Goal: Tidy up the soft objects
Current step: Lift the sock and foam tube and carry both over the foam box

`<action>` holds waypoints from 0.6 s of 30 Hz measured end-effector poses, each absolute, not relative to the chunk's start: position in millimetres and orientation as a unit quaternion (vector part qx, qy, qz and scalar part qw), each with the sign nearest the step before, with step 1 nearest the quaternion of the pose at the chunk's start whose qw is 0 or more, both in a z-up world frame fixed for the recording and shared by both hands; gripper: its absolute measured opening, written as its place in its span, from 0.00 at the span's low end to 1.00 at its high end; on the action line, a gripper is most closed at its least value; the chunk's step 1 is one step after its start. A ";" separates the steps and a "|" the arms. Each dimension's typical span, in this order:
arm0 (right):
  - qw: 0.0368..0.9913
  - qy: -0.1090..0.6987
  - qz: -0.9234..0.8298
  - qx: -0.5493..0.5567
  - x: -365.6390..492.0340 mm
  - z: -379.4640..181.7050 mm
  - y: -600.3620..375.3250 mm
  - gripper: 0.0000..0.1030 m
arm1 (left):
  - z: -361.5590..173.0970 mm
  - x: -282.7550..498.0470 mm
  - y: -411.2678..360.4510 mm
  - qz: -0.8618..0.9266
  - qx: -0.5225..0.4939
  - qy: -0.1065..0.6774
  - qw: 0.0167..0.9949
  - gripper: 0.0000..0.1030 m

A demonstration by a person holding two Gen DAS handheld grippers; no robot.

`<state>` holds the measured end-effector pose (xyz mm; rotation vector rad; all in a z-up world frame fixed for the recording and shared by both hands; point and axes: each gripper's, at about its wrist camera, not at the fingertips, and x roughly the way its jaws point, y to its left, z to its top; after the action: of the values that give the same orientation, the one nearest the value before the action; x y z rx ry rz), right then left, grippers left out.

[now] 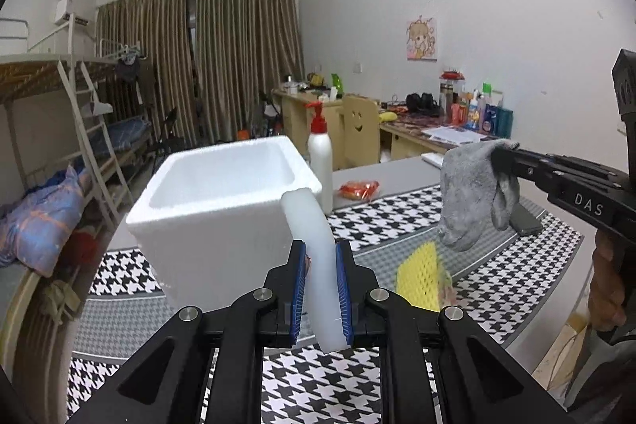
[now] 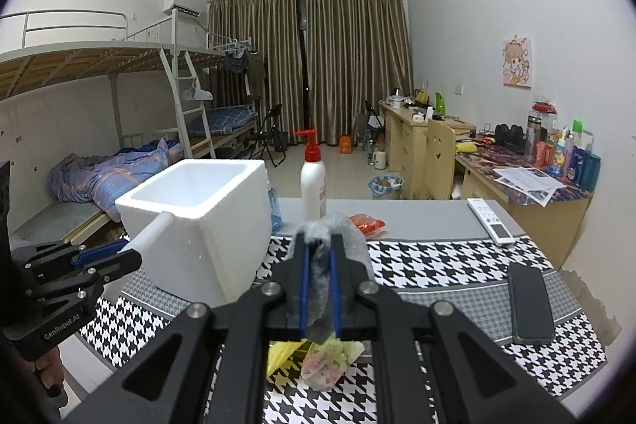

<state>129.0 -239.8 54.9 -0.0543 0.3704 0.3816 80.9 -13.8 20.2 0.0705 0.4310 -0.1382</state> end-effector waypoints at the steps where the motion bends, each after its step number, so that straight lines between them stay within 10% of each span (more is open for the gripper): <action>1: 0.965 0.181 0.189 -0.026 128.7 55.7 -240.0 0.12 | 21.5 81.1 -14.0 -0.068 0.035 0.212 0.974 0.16; 18: 0.968 0.160 0.195 -0.015 135.1 67.4 -237.7 0.12 | 42.5 88.0 -9.7 -0.066 0.034 0.179 0.981 0.16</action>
<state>135.1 -237.7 67.4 -0.0305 0.3243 0.3939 88.0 -9.7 42.5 0.0692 0.3596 -0.1328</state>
